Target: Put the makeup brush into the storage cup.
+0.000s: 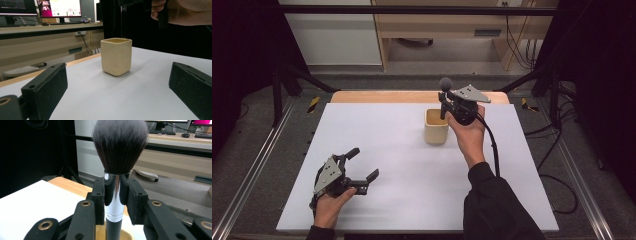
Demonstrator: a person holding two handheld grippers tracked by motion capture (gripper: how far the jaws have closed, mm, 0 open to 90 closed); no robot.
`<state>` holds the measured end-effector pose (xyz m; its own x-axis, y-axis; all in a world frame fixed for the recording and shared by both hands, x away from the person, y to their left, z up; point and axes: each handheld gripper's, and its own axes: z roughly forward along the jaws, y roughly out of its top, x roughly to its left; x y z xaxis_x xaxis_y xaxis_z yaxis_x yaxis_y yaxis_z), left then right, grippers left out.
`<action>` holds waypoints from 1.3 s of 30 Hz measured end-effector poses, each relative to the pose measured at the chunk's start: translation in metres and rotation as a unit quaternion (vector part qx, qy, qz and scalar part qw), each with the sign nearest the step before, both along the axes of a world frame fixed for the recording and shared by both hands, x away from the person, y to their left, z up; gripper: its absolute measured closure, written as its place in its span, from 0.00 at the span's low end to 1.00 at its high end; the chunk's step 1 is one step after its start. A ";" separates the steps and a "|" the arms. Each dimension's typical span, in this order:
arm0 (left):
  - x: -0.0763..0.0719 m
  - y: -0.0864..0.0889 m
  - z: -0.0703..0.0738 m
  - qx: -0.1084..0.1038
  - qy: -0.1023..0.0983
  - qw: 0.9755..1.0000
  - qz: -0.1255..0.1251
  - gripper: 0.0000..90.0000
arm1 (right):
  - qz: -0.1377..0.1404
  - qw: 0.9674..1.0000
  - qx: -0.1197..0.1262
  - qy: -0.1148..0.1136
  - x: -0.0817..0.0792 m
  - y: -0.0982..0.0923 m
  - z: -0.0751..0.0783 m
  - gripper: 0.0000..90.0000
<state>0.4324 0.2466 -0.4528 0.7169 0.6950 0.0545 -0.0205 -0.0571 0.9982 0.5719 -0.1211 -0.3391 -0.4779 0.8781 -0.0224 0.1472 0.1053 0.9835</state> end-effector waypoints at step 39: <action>-0.001 -0.001 0.001 0.003 -0.003 1.000 0.000 0.02 | 0.003 1.000 -0.010 0.014 0.003 0.006 -0.015 0.79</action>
<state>0.4316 0.2454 -0.4522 0.7164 0.6949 0.0624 -0.0264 -0.0623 0.9977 0.5746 -0.1148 -0.3538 -0.4844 0.8744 -0.0266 0.1748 0.1265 0.9764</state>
